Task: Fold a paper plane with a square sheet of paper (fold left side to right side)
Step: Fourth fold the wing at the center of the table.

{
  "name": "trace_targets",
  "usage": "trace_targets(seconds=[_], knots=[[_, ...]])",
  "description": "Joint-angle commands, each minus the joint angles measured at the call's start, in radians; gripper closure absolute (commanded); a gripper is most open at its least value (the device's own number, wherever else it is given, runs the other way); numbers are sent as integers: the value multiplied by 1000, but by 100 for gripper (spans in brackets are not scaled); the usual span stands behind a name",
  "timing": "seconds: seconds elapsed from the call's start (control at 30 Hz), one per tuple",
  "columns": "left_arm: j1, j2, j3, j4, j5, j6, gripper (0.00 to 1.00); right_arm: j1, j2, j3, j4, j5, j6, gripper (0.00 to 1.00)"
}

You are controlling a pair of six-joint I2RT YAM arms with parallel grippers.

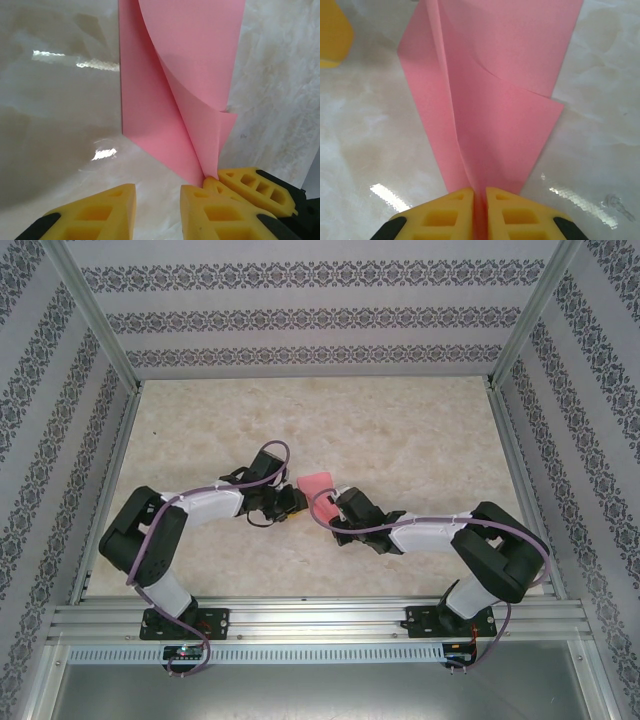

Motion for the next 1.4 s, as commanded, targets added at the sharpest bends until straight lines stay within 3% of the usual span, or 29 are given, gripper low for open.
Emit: trace_targets(seconds=[0.0, 0.9, 1.37], knots=[[-18, 32, 53, 48, 6, -19, 71, -16, -27, -19, 39, -32, 17, 87], [-56, 196, 156, 81, 14, -40, 76, -94, -3, -24, 76, -174, 40, 87], [-60, 203, 160, 68, 12, -31, 76, -166, -54, 21, 53, -319, 76, 67]])
